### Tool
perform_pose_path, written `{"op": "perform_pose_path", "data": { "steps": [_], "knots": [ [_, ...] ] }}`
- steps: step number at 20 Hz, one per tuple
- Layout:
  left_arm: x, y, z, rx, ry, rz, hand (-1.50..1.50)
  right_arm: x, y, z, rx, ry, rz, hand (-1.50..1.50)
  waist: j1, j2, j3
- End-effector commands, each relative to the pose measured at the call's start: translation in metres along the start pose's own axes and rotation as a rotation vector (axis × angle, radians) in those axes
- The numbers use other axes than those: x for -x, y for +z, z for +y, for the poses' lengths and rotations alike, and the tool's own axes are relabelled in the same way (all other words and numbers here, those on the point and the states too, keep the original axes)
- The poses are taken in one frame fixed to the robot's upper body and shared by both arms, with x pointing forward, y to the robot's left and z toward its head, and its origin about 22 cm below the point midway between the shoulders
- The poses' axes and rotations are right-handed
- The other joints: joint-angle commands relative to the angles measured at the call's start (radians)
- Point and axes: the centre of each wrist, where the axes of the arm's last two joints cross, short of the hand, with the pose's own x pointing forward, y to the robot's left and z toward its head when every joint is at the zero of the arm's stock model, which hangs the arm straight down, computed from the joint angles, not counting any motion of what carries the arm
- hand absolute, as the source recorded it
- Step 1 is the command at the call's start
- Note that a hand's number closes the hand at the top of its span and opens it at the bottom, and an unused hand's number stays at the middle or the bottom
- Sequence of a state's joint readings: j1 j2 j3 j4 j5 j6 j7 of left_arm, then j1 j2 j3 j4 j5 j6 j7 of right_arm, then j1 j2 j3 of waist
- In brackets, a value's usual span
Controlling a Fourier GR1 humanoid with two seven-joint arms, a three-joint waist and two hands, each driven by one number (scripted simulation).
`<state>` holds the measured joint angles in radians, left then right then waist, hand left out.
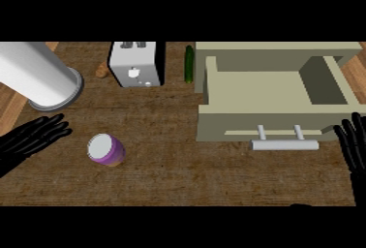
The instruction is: Pick up the can, place it into the drawer and close the drawer
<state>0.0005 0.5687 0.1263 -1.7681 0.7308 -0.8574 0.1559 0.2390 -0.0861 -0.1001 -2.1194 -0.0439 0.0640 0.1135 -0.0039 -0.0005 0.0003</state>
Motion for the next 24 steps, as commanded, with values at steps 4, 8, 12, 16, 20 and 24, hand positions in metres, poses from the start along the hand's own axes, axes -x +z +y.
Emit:
{"op": "perform_pose_path", "data": {
  "steps": [4, 8, 12, 16, 20, 24],
  "knots": [
    [0.036, -0.019, -0.007, -0.001, 0.004, 0.025, -1.50, 0.014, -0.005, -0.005, 0.015, 0.007, -0.007, -1.50, 0.001, 0.001, 0.000],
    [0.060, -0.022, 0.001, 0.008, 0.021, 0.022, -1.50, 0.007, 0.012, -0.011, -0.014, 0.016, -0.004, -1.50, -0.003, 0.001, -0.001],
    [0.057, -0.025, 0.002, -0.007, 0.019, 0.057, -1.50, 0.013, 0.016, -0.029, 0.007, 0.003, 0.005, -1.50, -0.002, 0.000, 0.000],
    [0.078, -0.015, 0.005, -0.026, 0.005, 0.051, -1.50, 0.011, -0.002, -0.024, -0.001, 0.013, -0.005, -1.50, 0.000, 0.001, -0.001],
    [0.089, -0.044, 0.015, -0.051, -0.007, 0.059, -1.50, 0.015, -0.006, -0.028, -0.019, 0.019, -0.001, -1.50, -0.003, 0.001, -0.001],
    [0.106, -0.024, 0.026, -0.077, -0.003, 0.075, -1.50, 0.020, -0.004, -0.002, -0.002, -0.007, -0.001, -1.50, -0.001, 0.001, -0.001]
  ]
}}
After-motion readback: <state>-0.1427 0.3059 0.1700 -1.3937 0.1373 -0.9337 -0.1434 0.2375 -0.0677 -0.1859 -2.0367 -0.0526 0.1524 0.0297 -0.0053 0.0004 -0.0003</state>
